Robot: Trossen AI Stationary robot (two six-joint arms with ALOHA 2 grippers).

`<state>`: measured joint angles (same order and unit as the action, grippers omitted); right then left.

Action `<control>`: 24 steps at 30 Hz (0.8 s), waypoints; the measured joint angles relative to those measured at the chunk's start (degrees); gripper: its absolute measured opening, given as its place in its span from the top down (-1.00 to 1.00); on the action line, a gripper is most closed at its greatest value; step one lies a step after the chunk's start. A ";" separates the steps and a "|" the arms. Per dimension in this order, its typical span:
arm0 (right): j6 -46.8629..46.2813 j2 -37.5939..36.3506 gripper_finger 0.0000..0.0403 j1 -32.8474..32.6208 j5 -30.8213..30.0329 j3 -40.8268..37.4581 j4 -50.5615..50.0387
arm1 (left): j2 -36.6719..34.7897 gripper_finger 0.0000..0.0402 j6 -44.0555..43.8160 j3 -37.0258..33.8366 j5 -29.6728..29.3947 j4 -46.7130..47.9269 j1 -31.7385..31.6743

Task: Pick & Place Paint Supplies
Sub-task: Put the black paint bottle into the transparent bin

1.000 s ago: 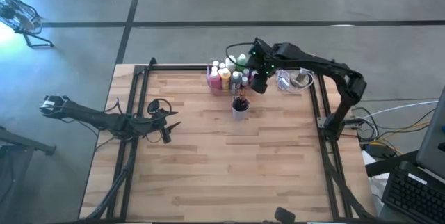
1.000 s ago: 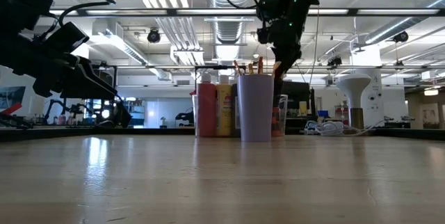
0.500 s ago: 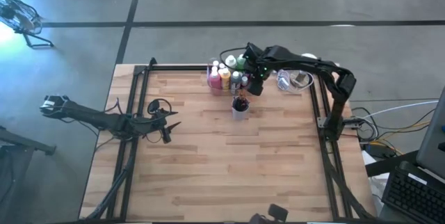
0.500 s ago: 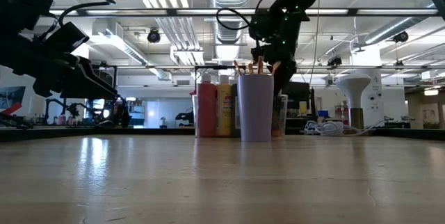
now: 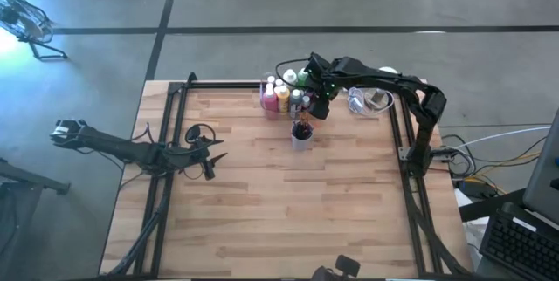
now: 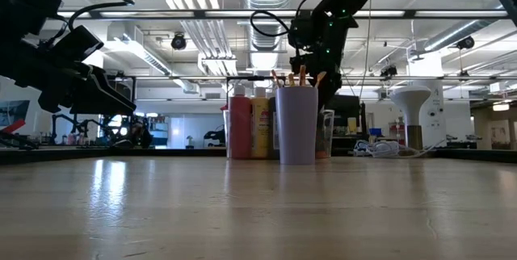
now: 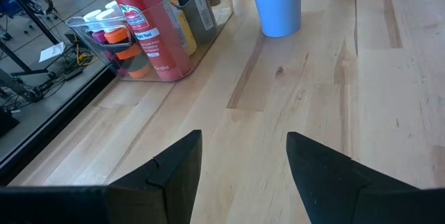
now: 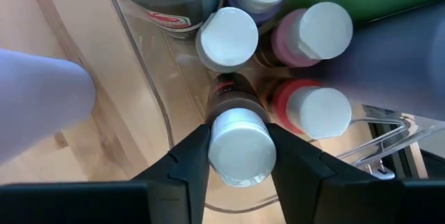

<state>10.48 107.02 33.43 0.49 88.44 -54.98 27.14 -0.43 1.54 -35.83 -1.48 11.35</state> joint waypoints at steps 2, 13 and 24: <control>0.04 0.00 0.40 0.02 0.00 0.00 0.04 | 0.00 -0.07 0.00 0.02 0.00 0.00 0.00; 0.22 0.02 0.35 0.22 3.04 -0.20 0.00 | 0.00 -0.07 0.00 0.02 -0.02 0.00 0.00; -0.36 0.00 0.31 0.87 3.01 -0.69 0.52 | 0.00 -0.07 0.00 0.01 -0.01 0.00 0.00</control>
<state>10.12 107.02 34.30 3.50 87.76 -54.46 27.14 -0.43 1.55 -35.85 -1.48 11.35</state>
